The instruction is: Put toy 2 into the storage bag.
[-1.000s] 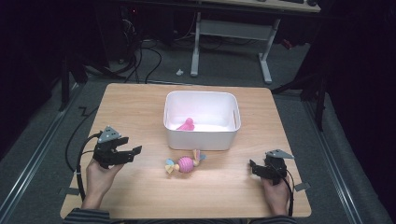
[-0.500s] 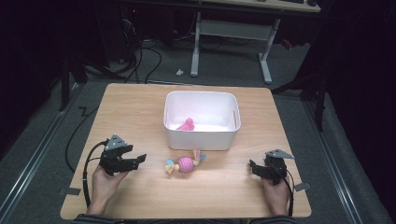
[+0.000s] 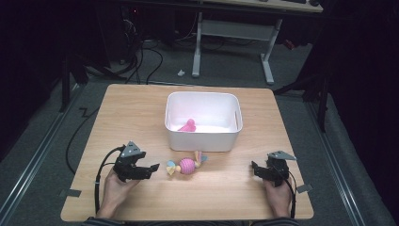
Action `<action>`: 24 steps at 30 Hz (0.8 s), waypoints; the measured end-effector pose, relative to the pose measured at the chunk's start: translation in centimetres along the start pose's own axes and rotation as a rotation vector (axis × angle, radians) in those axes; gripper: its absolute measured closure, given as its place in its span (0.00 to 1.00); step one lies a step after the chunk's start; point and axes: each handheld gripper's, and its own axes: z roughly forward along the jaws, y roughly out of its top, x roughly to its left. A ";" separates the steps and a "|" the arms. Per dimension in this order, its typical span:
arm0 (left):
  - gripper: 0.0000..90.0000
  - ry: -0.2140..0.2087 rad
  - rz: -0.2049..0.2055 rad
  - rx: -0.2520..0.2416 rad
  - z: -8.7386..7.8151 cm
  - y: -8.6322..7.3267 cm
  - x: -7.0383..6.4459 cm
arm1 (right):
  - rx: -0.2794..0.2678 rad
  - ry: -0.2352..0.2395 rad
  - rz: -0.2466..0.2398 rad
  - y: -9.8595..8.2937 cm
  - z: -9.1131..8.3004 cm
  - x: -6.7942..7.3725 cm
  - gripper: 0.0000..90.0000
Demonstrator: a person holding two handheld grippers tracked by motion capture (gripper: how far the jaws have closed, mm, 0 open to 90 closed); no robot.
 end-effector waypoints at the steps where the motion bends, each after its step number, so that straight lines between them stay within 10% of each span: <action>1: 0.29 -0.007 0.004 0.004 0.1 0.0 -0.2 | -0.002 0.000 0.000 0.0 0.0 0.0 0.28; 9: 0.25 -0.076 0.061 0.068 1.3 0.2 -1.2 | -0.001 0.000 -0.002 0.0 0.0 0.0 0.28; 24: 0.20 -0.063 0.143 0.118 3.3 2.5 -3.5 | 0.000 0.001 0.000 0.0 0.0 0.0 0.28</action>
